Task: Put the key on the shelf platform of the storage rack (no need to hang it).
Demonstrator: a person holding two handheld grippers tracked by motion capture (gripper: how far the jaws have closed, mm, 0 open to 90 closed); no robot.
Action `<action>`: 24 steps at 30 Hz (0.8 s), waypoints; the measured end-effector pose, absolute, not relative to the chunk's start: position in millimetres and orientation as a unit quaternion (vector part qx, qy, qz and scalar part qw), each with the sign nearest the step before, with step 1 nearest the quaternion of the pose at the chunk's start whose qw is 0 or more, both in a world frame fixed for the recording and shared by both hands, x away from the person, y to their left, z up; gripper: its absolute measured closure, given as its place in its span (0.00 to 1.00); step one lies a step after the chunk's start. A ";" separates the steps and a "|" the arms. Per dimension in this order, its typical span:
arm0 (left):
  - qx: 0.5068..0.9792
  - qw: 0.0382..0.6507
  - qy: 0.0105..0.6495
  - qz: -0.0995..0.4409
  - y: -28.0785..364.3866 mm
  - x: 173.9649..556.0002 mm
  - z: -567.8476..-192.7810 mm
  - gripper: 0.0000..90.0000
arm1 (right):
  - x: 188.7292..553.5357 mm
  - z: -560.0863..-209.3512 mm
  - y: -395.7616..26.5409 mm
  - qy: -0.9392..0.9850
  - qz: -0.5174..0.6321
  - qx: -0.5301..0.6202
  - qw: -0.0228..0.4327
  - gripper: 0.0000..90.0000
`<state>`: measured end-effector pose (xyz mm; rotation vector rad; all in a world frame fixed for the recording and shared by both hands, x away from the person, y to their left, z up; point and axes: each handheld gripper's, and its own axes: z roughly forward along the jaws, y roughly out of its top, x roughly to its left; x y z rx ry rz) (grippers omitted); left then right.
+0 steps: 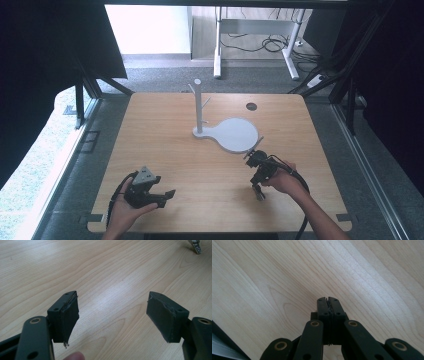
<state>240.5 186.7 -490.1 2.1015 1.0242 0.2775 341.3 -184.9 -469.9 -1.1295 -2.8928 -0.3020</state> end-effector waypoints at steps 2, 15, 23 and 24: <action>0.824 0.384 0.402 0.109 186.8 240.6 -490.0 0.29 | 341.2 -463.6 -186.8 -0.927 -0.098 -0.362 0.006 1.00; 0.822 0.386 0.404 0.110 187.6 240.5 -489.4 0.29 | 342.3 -442.1 -192.0 -0.929 -0.106 -0.355 -0.006 1.00; 0.822 0.385 0.405 0.111 188.9 240.9 -489.2 0.29 | 345.4 -426.8 -196.9 -0.926 -0.114 -0.359 -0.014 1.00; 0.822 0.385 0.404 0.111 188.8 241.0 -489.5 0.29 | 345.8 -424.4 -197.2 -0.926 -0.113 -0.360 -0.015 1.00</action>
